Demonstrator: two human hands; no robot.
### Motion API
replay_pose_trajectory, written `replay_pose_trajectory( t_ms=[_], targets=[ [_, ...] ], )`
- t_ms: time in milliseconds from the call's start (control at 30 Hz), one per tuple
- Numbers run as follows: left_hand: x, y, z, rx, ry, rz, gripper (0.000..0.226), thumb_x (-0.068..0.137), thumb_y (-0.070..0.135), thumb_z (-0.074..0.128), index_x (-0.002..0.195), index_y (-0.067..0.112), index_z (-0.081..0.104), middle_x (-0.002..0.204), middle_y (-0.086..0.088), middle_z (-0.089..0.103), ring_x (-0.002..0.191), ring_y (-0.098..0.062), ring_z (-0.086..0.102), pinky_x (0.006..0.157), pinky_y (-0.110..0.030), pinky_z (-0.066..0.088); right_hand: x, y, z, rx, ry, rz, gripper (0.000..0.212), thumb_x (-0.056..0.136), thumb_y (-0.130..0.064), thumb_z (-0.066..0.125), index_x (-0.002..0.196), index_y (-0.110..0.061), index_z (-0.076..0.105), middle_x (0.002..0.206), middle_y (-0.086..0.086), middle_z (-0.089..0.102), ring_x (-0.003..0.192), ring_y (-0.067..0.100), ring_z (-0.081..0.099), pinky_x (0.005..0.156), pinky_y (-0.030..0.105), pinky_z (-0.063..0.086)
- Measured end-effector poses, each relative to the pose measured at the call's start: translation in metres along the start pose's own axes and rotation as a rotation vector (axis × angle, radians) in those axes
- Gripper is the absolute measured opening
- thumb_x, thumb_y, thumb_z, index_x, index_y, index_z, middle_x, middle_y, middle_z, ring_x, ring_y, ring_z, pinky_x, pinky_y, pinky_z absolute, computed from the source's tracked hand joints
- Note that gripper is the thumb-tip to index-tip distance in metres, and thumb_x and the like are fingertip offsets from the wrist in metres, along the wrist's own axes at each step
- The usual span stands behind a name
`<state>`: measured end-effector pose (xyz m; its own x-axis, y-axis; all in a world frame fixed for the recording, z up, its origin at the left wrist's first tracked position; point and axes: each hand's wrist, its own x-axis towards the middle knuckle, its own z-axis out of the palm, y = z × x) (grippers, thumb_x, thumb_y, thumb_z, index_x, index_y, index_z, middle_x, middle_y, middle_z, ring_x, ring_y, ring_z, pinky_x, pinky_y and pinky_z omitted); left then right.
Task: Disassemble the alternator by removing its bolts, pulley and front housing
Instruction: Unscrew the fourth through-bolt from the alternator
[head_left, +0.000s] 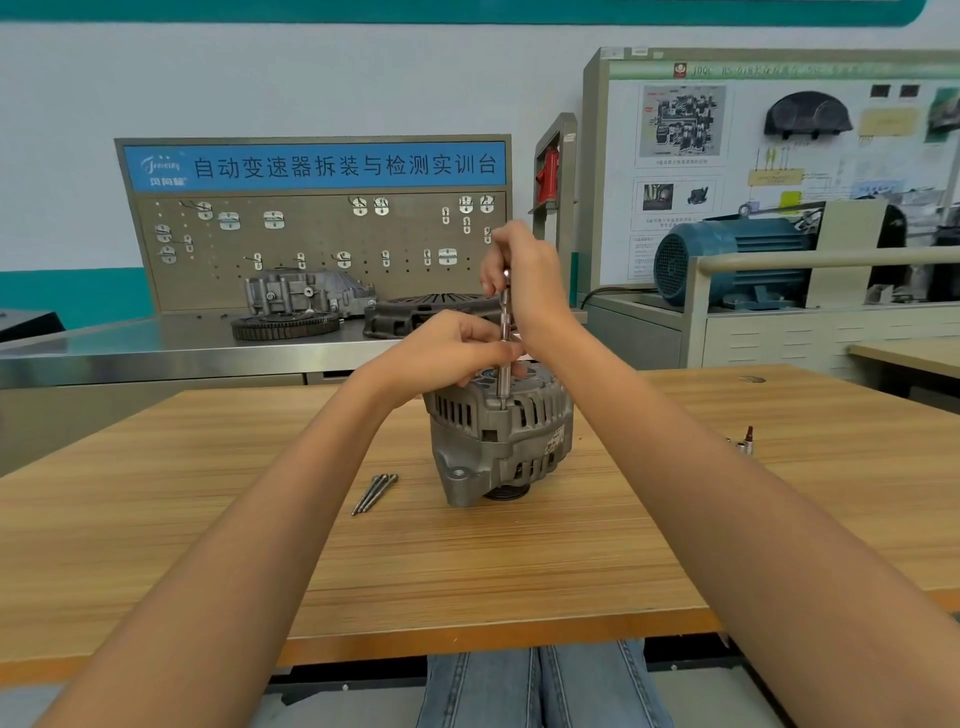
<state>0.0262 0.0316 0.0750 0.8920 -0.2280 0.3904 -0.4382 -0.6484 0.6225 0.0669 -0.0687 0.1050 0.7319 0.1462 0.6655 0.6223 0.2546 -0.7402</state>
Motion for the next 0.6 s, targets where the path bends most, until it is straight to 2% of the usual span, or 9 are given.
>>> replay_pose_trajectory(
  t_ms=[133, 233, 300, 367, 400, 433, 500, 533, 600],
  targets=[
    [-0.001, 0.001, -0.002, -0.005, -0.024, 0.008, 0.021, 0.095, 0.026, 0.054, 0.094, 0.014, 0.071, 0.041, 0.018, 0.051, 0.038, -0.002, 0.031, 0.041, -0.008, 0.027, 0.003, 0.002, -0.003, 0.24, -0.033, 0.094, 0.058, 0.093, -0.018, 0.033, 0.035, -0.015, 0.036, 0.037, 0.001, 0.04, 0.044, 0.012, 0.039, 0.078, 0.029, 0.04],
    [-0.001, -0.001, -0.003, -0.003, -0.04, 0.013, 0.023, 0.096, 0.027, 0.053, 0.093, 0.014, 0.072, 0.041, 0.017, 0.049, 0.038, -0.002, 0.031, 0.04, -0.008, 0.026, 0.004, 0.001, -0.004, 0.339, -0.039, 0.126, 0.06, 0.093, -0.018, 0.032, 0.034, -0.017, 0.036, 0.036, 0.001, 0.041, 0.045, 0.014, 0.04, 0.077, 0.031, 0.041],
    [-0.001, -0.003, -0.003, -0.009, -0.026, 0.025, 0.021, 0.093, 0.03, 0.057, 0.089, 0.02, 0.074, 0.043, 0.012, 0.044, 0.041, -0.005, 0.03, 0.041, -0.012, 0.026, 0.002, 0.0, -0.003, 0.287, -0.007, 0.124, 0.057, 0.094, -0.016, 0.033, 0.037, -0.015, 0.037, 0.038, 0.0, 0.041, 0.044, 0.012, 0.041, 0.077, 0.031, 0.041],
    [0.0, -0.006, -0.002, -0.022, 0.007, 0.022, 0.02, 0.09, 0.027, 0.062, 0.074, 0.028, 0.075, 0.046, 0.003, 0.038, 0.044, -0.011, 0.027, 0.043, -0.017, 0.025, -0.003, 0.001, 0.001, -0.004, 0.063, 0.018, 0.05, 0.094, -0.015, 0.037, 0.043, -0.014, 0.039, 0.042, -0.004, 0.04, 0.046, 0.01, 0.041, 0.067, 0.027, 0.04],
    [0.002, -0.008, -0.002, -0.026, 0.038, 0.012, 0.027, 0.088, 0.02, 0.063, 0.064, 0.028, 0.071, 0.044, 0.002, 0.036, 0.043, -0.011, 0.026, 0.043, -0.018, 0.024, -0.008, 0.003, 0.003, -0.246, 0.097, -0.091, 0.046, 0.093, -0.016, 0.04, 0.047, -0.015, 0.041, 0.045, -0.005, 0.039, 0.049, 0.011, 0.04, 0.064, 0.027, 0.038],
    [0.004, -0.01, -0.002, -0.024, 0.077, -0.007, 0.032, 0.086, 0.011, 0.062, 0.057, 0.024, 0.064, 0.042, 0.004, 0.036, 0.042, -0.009, 0.026, 0.044, -0.02, 0.024, -0.013, 0.008, 0.004, -0.553, 0.129, -0.217, 0.038, 0.092, -0.019, 0.043, 0.054, -0.015, 0.044, 0.053, -0.005, 0.041, 0.056, 0.013, 0.042, 0.066, 0.029, 0.037],
    [0.007, -0.014, -0.001, -0.003, 0.139, -0.03, 0.029, 0.083, -0.002, 0.052, 0.064, 0.02, 0.052, 0.042, 0.009, 0.039, 0.041, -0.005, 0.029, 0.045, -0.022, 0.025, -0.024, 0.015, 0.009, -1.179, 0.227, -0.352, 0.021, 0.087, -0.03, 0.043, 0.077, -0.014, 0.053, 0.076, -0.001, 0.047, 0.078, 0.019, 0.045, 0.08, 0.035, 0.033],
    [0.007, -0.013, -0.001, 0.017, 0.156, -0.019, 0.029, 0.082, -0.005, 0.049, 0.068, 0.021, 0.05, 0.042, 0.011, 0.043, 0.04, -0.003, 0.033, 0.043, -0.019, 0.028, -0.028, 0.017, 0.011, -1.349, 0.266, -0.357, 0.024, 0.085, -0.034, 0.043, 0.088, -0.013, 0.055, 0.086, 0.002, 0.05, 0.085, 0.022, 0.046, 0.084, 0.037, 0.031],
    [0.006, -0.012, 0.0, 0.021, 0.169, 0.034, 0.032, 0.083, -0.006, 0.05, 0.076, 0.025, 0.052, 0.052, 0.015, 0.054, 0.044, 0.005, 0.046, 0.042, -0.01, 0.034, -0.031, 0.016, 0.015, -1.396, 0.288, -0.361, 0.032, 0.084, -0.036, 0.043, 0.098, -0.011, 0.056, 0.096, 0.006, 0.053, 0.092, 0.025, 0.047, 0.086, 0.038, 0.03]
  ],
)
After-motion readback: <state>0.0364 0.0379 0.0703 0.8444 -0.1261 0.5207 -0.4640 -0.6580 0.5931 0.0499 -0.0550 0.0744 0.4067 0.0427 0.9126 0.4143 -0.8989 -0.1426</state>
